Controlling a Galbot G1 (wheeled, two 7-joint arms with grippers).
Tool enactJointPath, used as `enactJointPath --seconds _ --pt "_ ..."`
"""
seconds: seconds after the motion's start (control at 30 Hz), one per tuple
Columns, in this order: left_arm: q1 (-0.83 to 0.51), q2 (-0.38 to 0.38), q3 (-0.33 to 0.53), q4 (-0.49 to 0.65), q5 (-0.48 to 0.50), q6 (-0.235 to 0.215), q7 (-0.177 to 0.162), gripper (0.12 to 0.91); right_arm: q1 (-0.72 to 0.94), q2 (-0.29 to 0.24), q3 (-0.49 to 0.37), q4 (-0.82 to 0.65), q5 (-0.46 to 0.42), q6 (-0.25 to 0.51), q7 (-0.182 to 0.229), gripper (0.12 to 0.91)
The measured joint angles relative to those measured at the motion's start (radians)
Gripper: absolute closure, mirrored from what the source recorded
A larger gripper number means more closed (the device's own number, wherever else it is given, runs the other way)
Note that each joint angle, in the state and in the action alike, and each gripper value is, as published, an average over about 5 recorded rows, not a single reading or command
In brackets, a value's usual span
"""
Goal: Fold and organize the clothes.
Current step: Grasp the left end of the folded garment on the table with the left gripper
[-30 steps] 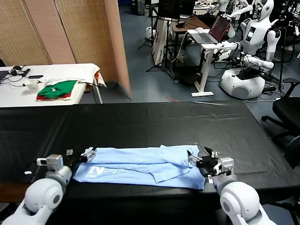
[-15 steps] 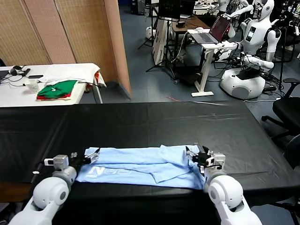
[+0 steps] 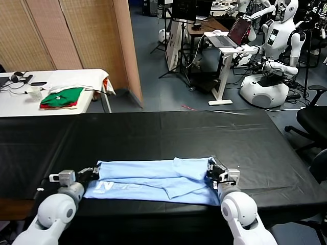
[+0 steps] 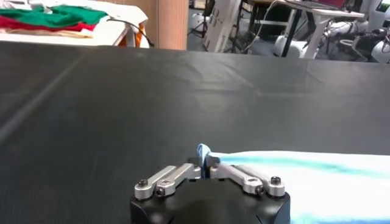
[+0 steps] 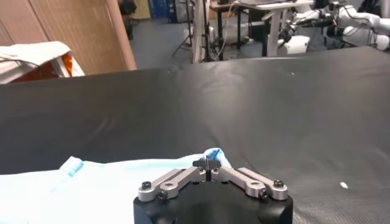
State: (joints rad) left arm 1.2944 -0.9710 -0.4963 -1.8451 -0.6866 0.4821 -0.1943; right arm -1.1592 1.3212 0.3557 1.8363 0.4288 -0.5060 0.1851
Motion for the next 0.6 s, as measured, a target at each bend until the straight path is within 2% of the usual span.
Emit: enactJointPath --seconds 0.1,0.17,0.3,0.33,0.4,0.43,0.53,0.6 --pt "-0.006 -0.001 -0.008 0.014 0.017 -0.01 -0.003 0.869 0.022 -0.007 -0.009 -0.029 0.011 0.014 -0.046 0.88" --pt "-0.008 -0.004 -0.015 0.02 0.026 -0.014 -0.006 0.869 0.028 -0.018 -0.009 -0.039 0.02 0.019 -0.078 0.837" --pt "0.0 -0.019 -0.031 0.018 0.056 -0.015 -0.011 0.863 0.014 -0.046 0.002 -0.023 0.027 0.025 -0.115 0.627" --pt "0.005 -0.024 -0.036 0.014 0.065 -0.015 -0.012 0.845 0.007 -0.055 0.006 -0.011 0.028 0.027 -0.117 0.551" --pt "0.017 -0.034 -0.047 0.002 0.084 -0.017 -0.012 0.769 -0.012 -0.072 0.017 0.02 0.032 0.029 -0.12 0.438" --pt "0.024 -0.039 -0.053 -0.004 0.093 -0.019 -0.011 0.715 -0.022 -0.08 0.022 0.037 0.034 0.031 -0.12 0.362" --pt "0.046 -0.047 -0.073 -0.029 0.109 -0.027 -0.009 0.528 -0.056 -0.1 0.04 0.089 0.037 0.035 -0.118 0.202" --pt "0.061 -0.049 -0.086 -0.047 0.106 -0.03 -0.005 0.396 -0.079 -0.107 0.053 0.121 0.037 0.04 -0.116 0.149"
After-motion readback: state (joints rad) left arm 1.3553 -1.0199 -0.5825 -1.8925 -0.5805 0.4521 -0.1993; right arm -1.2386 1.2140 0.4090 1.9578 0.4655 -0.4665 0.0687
